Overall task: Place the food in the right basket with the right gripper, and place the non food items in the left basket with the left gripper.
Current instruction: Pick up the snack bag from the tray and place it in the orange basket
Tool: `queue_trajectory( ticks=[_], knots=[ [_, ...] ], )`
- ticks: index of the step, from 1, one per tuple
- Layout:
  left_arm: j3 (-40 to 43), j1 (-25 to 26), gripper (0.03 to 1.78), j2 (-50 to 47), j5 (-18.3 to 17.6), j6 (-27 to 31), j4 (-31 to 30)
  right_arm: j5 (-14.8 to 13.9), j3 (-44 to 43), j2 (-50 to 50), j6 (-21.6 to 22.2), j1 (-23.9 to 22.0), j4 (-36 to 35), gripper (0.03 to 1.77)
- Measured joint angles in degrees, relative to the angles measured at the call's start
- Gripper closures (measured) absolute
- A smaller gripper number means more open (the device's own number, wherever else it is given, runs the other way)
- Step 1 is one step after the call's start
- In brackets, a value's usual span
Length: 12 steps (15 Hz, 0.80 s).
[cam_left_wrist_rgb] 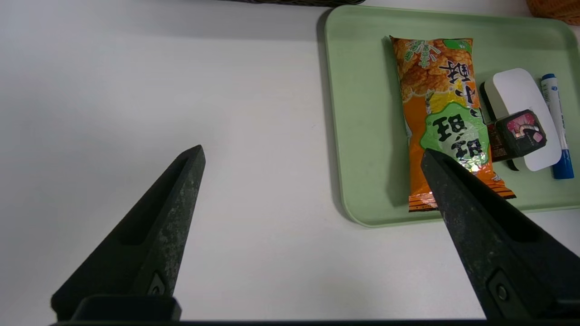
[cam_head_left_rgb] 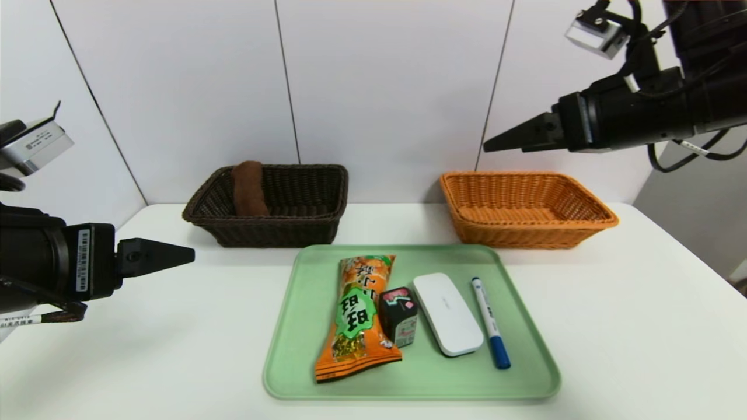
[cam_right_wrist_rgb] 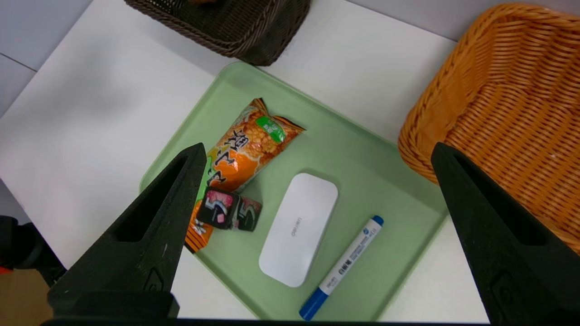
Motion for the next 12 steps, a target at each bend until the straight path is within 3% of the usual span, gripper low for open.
queue_trajectory(
  ticks=[4,8,12],
  knots=[
    [0.7,0.0,0.12,0.1,0.1,-0.1,-0.1,-11.1,-4.8,6.2,3.2,8.4,0.6,0.09],
    [2.1,0.0,0.12,0.2,0.1,-0.1,-0.1,-21.3,-5.6,10.8,10.0,15.3,0.5,0.09],
    [3.4,0.0,0.12,0.2,0.1,-0.1,-0.2,-23.3,-5.7,13.7,15.2,20.6,0.4,0.09]
  ],
)
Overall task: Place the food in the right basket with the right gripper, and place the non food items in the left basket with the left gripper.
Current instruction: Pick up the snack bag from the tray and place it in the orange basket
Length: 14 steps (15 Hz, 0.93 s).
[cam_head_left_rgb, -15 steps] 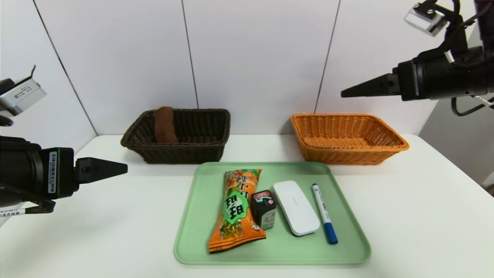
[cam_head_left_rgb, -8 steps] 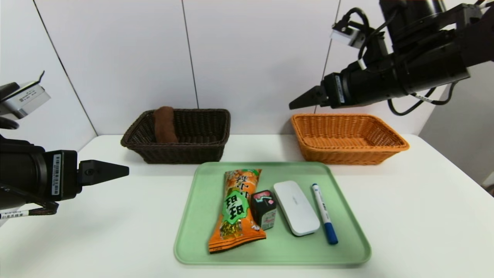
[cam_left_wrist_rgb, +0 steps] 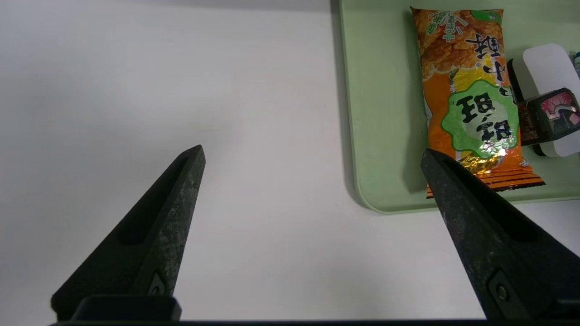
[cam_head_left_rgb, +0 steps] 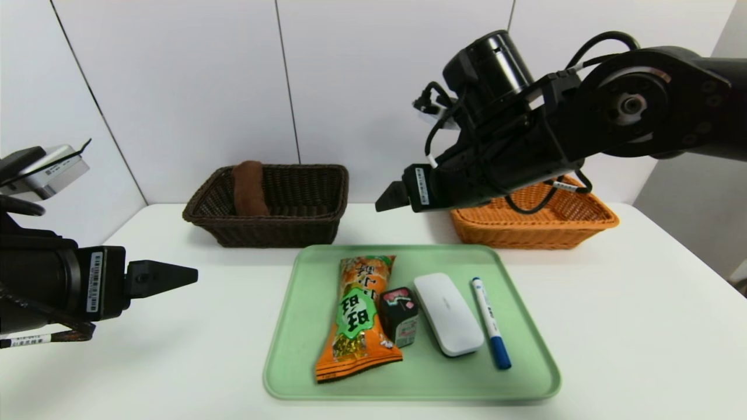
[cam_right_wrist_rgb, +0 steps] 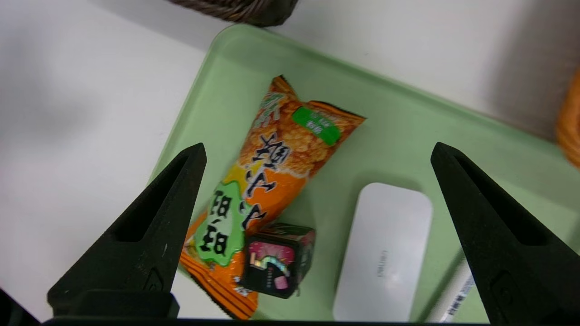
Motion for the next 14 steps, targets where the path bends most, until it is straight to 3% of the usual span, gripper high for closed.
queue_trajectory(
  ticks=[3,9,12,14],
  knots=[
    [1.0,0.0,0.12,0.0,-0.1,0.0,-0.5,-0.6,0.0,2.0,1.1,3.1,0.1,0.09],
    [4.4,0.0,0.12,0.0,-0.5,0.0,-2.9,-5.1,-0.5,6.3,1.3,6.7,0.2,0.09],
    [4.6,0.0,0.12,-0.3,-3.9,0.0,-2.9,-6.9,-1.7,8.4,2.7,7.4,1.0,0.09],
    [4.7,0.0,0.12,-0.3,-4.1,0.0,-2.9,-8.2,-1.9,9.9,2.9,8.1,1.6,0.09]
  ],
)
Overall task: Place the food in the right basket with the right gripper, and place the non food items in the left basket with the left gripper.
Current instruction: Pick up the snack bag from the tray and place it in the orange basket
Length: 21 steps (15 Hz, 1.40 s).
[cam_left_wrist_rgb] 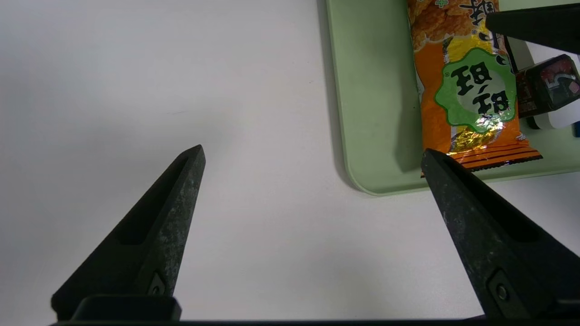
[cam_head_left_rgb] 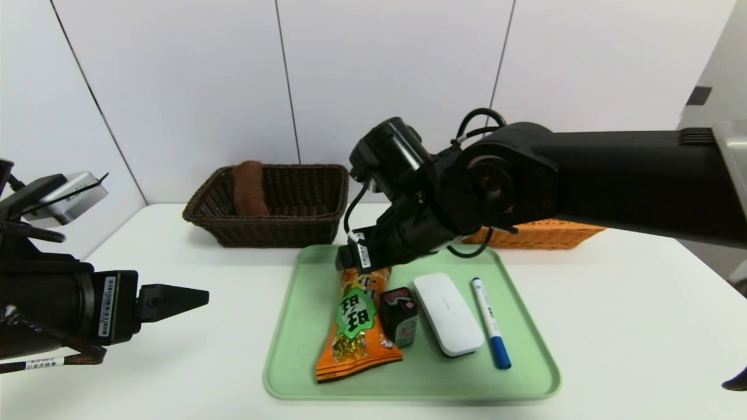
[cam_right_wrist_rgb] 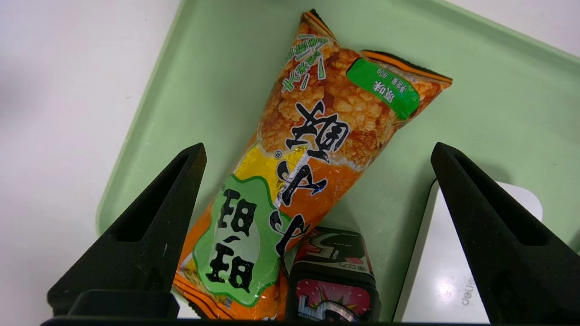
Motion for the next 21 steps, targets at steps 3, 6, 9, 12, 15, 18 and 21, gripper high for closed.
queue_trajectory(
  ticks=[3,6,9,12,15,18,21],
  knots=[
    [0.0,0.0,0.12,0.1,0.0,0.0,0.0,-1.9,-0.1,2.0,1.0,1.1,0.1,0.09],
    [0.0,0.0,0.12,0.1,0.0,0.0,0.0,-2.0,-0.1,3.1,2.4,1.5,0.8,0.09],
    [0.0,0.0,0.12,0.1,0.0,0.0,0.0,-2.1,-0.4,3.5,2.9,1.5,2.5,0.09],
    [0.0,0.0,0.12,0.0,0.0,0.0,0.0,-2.7,-0.5,4.1,2.9,1.5,2.5,0.09],
    [0.1,0.0,0.12,0.0,0.0,0.0,0.0,-2.8,-0.8,5.9,2.9,1.7,2.3,0.09],
    [0.7,0.1,0.12,0.0,0.1,-0.1,0.0,-2.9,-1.7,7.8,2.8,1.6,1.6,0.09],
    [1.1,0.1,0.12,-0.1,0.1,-0.1,0.0,-3.0,-1.8,9.1,2.7,1.6,1.4,0.09]
  ],
)
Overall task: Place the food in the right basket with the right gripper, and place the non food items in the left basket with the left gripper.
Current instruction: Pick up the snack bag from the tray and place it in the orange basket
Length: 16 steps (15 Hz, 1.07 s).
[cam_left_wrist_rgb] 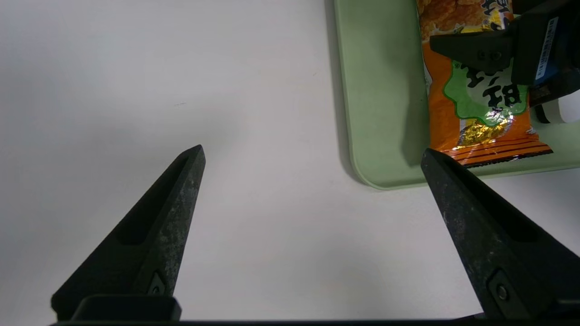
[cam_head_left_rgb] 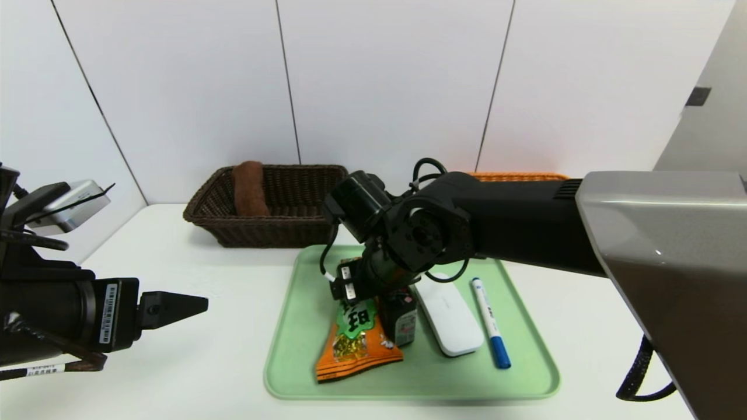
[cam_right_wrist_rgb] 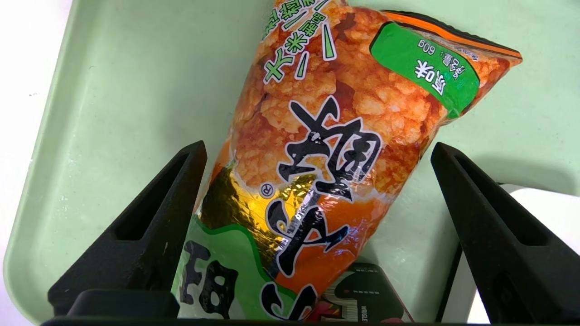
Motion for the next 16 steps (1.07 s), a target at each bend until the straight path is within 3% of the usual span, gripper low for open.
queue_trajectory(
  ticks=[16],
  knots=[
    [0.7,0.0,0.12,0.3,-0.3,0.0,-2.1,0.9,0.1,-5.3,0.0,-1.2,1.2,0.09]
  ],
)
